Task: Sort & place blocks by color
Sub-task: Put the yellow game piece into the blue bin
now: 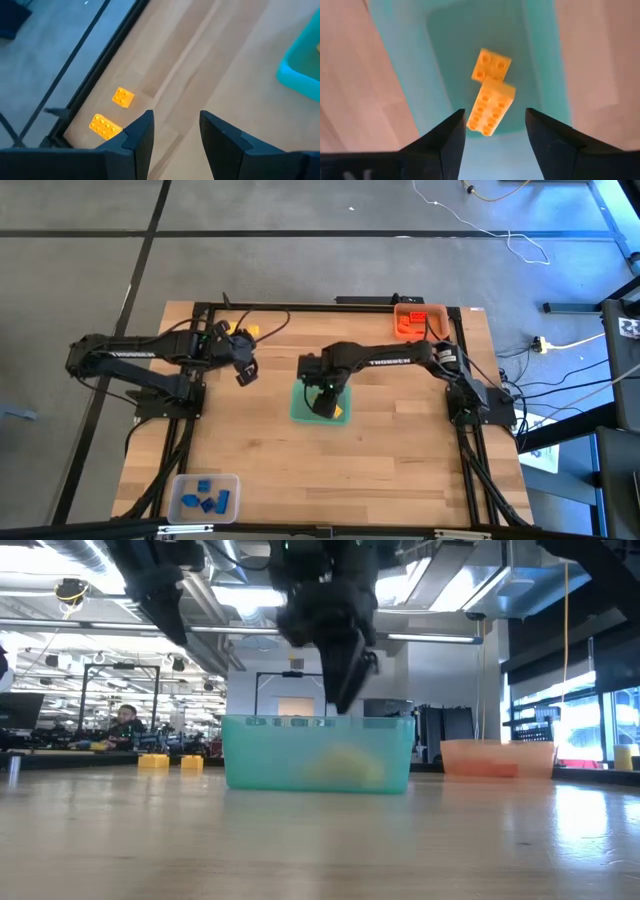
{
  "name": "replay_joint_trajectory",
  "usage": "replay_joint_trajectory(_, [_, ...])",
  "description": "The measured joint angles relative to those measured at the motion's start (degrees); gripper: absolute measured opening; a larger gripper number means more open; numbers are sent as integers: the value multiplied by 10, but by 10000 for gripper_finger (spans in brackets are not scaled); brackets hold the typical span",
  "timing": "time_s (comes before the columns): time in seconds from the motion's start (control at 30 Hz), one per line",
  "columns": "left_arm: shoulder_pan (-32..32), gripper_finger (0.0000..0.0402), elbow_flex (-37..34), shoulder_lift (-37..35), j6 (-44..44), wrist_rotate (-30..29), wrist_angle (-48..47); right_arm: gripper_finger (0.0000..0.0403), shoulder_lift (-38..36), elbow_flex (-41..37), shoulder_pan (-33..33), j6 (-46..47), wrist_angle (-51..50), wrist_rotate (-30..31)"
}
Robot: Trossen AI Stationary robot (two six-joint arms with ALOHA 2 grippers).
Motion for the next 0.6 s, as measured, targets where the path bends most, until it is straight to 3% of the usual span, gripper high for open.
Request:
replay_joint_trajectory(0.13, [19,149,0,0,-5,-11,0,204,0,62,-16,-22,-15,8])
replay_joint_trajectory(0.37, [33,149,0,0,2,-27,28,205,0,188,-53,-45,-53,100])
replay_joint_trajectory(0.5, [74,149,0,0,-74,-22,60,205,0,252,-77,-45,-65,163])
replay_joint_trajectory(0.6, [120,149,0,6,-122,-21,75,205,-20,238,-95,-58,-43,202])
